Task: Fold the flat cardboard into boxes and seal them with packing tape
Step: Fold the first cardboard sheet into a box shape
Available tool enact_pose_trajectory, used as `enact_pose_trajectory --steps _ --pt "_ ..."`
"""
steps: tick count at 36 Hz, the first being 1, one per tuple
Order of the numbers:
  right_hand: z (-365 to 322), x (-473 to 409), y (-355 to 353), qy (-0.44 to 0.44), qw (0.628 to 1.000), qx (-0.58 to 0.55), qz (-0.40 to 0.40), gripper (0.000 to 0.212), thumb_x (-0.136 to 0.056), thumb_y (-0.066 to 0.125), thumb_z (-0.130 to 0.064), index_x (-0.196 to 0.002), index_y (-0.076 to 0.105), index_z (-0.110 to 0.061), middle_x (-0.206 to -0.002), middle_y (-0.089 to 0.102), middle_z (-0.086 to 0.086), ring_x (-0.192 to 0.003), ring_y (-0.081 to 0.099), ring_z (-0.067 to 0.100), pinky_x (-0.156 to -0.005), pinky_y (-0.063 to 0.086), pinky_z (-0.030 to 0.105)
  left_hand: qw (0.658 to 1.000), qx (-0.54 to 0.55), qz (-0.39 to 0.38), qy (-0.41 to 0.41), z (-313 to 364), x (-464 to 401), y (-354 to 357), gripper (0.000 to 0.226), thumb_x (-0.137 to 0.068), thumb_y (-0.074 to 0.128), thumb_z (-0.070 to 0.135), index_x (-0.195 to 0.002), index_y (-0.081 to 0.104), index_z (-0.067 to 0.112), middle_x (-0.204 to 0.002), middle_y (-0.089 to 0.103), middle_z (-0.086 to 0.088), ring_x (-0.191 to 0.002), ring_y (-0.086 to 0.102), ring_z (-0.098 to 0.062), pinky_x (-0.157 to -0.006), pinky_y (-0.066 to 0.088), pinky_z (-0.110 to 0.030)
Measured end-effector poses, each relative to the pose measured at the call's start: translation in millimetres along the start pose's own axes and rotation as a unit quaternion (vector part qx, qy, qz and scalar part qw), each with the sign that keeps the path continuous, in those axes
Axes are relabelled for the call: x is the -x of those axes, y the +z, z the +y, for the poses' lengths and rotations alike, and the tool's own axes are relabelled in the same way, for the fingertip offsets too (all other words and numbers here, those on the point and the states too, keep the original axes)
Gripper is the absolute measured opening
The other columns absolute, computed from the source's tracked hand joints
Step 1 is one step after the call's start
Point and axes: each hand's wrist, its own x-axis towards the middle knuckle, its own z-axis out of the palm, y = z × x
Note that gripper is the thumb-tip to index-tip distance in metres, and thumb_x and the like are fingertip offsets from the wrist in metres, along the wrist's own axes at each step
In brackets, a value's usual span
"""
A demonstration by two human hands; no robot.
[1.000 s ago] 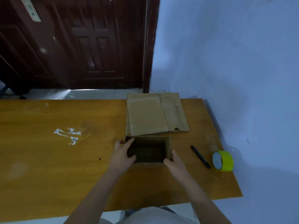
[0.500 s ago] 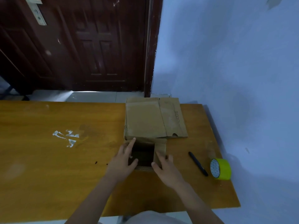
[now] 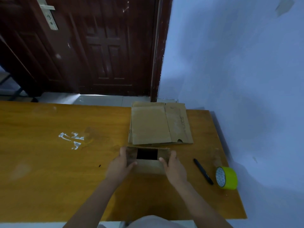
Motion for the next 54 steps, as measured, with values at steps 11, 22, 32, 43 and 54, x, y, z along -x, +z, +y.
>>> enact_pose_trajectory --steps 11,22,32,43,54 --pt "7 1 8 -0.14 0.981 0.12 0.061 0.052 -0.096 0.047 -0.028 -0.145 0.029 -0.026 -0.155 0.016 -0.003 -0.146 0.005 0.019 -0.119 0.009 0.046 0.987 -0.157 0.042 0.017 18 -4 -2 0.04 -0.092 0.056 0.039 -0.131 0.049 0.034 -0.145 0.024 -0.004 -0.13 0.027 -0.029 -0.103 0.036 -0.041" --pt "5 6 14 -0.105 0.99 0.094 0.017 0.046 -0.099 0.037 -0.028 -0.145 0.032 -0.022 -0.148 0.025 -0.009 -0.134 0.031 0.017 -0.115 0.009 0.054 0.97 -0.164 -0.095 0.152 41 -16 13 0.047 -0.098 0.042 0.028 -0.144 0.032 0.025 -0.159 -0.004 0.009 -0.146 -0.006 -0.02 -0.118 0.006 -0.044" --pt "23 4 10 -0.141 0.99 -0.018 0.022 0.04 -0.094 0.047 -0.021 -0.134 0.048 -0.024 -0.141 0.041 -0.009 -0.125 0.041 0.016 -0.107 0.033 0.036 0.971 -0.144 -0.058 0.182 29 -20 53 0.076 -0.089 0.002 0.07 -0.133 0.05 0.03 -0.143 0.045 0.007 -0.137 0.021 -0.022 -0.11 0.018 -0.048" --pt "109 -21 -71 0.074 0.961 -0.171 0.203 0.02 -0.09 0.052 -0.01 -0.105 0.065 -0.006 -0.104 0.062 0.012 -0.098 0.059 0.026 -0.087 0.045 0.037 0.986 -0.031 -0.075 0.144 35 -37 41 0.078 -0.066 0.027 0.081 -0.123 0.054 0.036 -0.148 0.028 0.01 -0.137 0.011 -0.02 -0.114 0.017 -0.046" --pt "214 -69 -122 0.288 0.952 -0.102 0.03 0.037 -0.088 0.055 -0.038 -0.097 0.059 -0.003 -0.091 0.058 0.012 -0.079 0.054 0.026 -0.066 0.042 0.031 0.99 0.038 -0.065 0.12 39 -36 41 0.045 -0.072 0.062 0.065 -0.11 0.055 0.041 -0.145 0.032 0.013 -0.136 0.015 -0.015 -0.112 0.018 -0.044"
